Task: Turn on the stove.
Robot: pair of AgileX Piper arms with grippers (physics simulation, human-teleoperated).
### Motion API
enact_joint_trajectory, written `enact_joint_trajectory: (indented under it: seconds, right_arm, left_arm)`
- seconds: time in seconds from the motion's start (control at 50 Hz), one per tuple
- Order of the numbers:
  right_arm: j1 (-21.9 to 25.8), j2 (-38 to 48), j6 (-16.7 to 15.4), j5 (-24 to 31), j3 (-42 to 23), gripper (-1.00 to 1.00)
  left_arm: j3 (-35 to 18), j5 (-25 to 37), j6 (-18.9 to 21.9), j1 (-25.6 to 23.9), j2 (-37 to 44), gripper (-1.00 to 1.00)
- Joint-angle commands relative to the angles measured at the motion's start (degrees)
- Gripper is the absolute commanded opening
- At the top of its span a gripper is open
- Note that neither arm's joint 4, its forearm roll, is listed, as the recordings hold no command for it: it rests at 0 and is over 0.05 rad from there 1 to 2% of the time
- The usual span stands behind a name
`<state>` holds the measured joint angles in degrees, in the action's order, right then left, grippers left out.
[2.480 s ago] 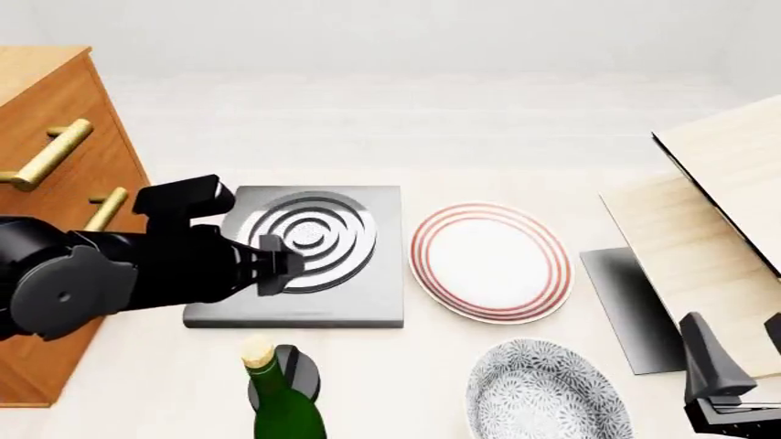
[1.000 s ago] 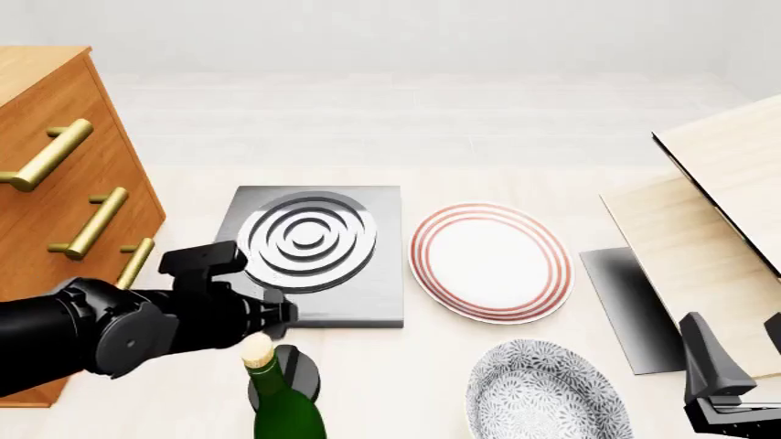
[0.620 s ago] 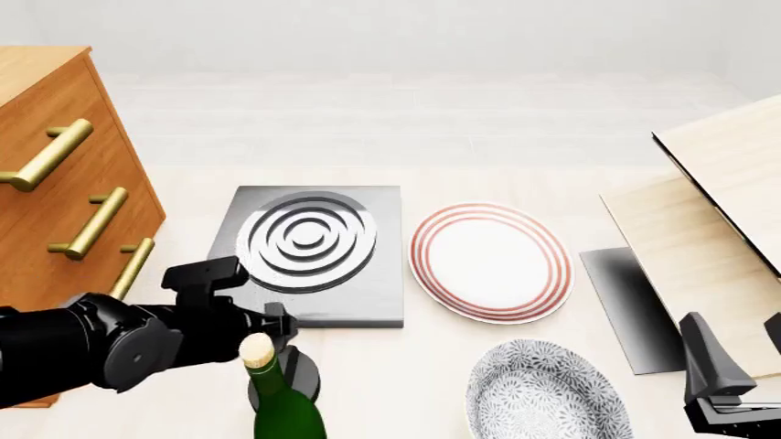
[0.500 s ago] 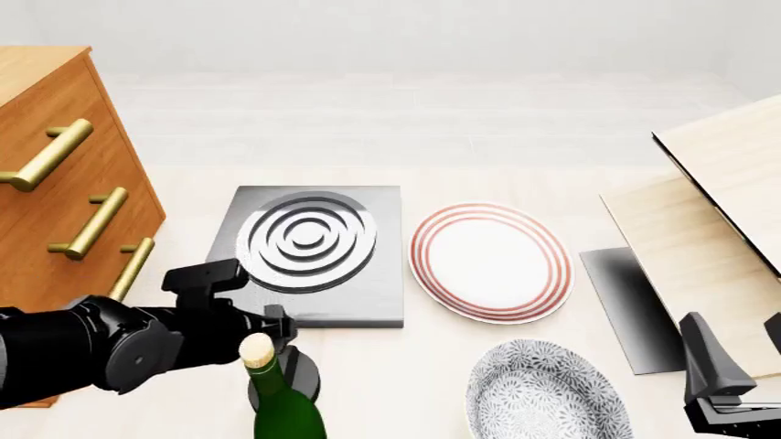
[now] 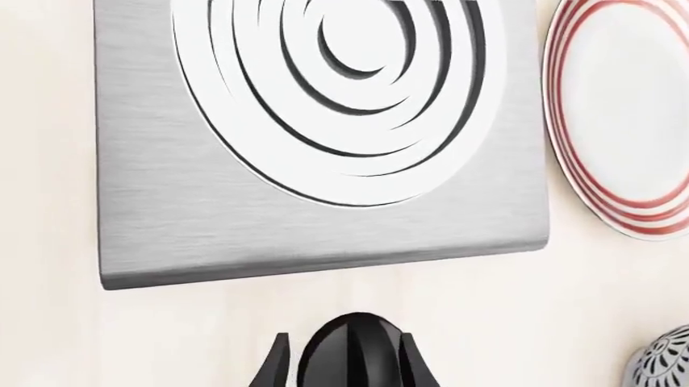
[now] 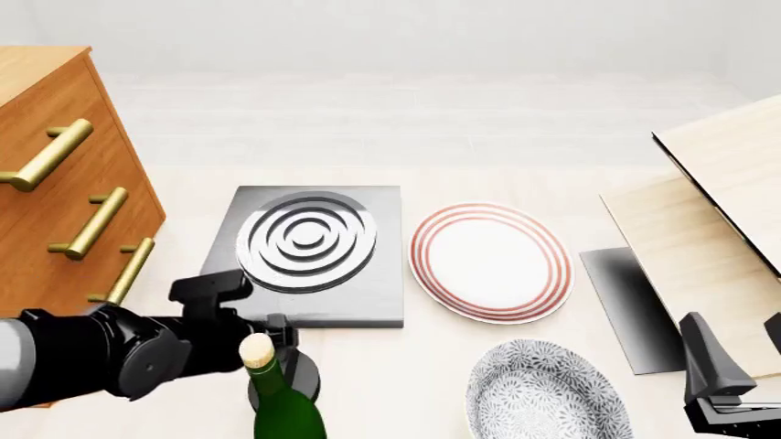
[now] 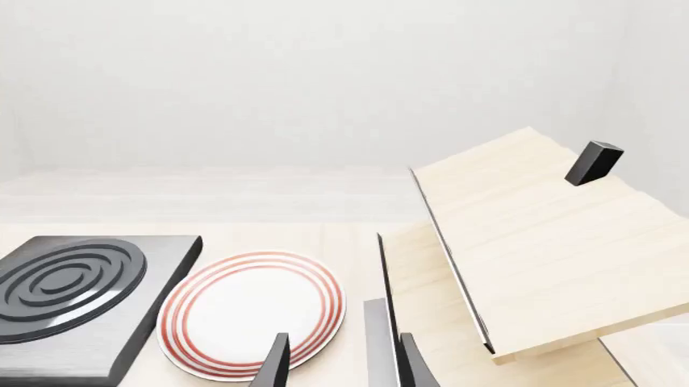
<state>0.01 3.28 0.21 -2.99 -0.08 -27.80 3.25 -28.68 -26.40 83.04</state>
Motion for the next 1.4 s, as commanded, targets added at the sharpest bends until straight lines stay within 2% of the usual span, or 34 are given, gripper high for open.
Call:
enact_joint_trajectory:
  seconds: [0.02, 0.72, 1.4]
  right_arm:
    - [0.0, 0.0, 0.0, 0.0, 0.0, 1.0]
    - [0.0, 0.0, 0.0, 0.0, 0.0, 1.0]
    - [0.0, 0.0, 0.0, 0.0, 0.0, 1.0]
  left_arm:
    - [0.8, -1.8, -0.8, -0.7, 1.7, 1.0]
    - [2.8, -6.7, -2.7, -2.2, 6.1, 1.0]
    - [-2.6, -0.9, 4.2, 6.0, 3.7, 1.0]
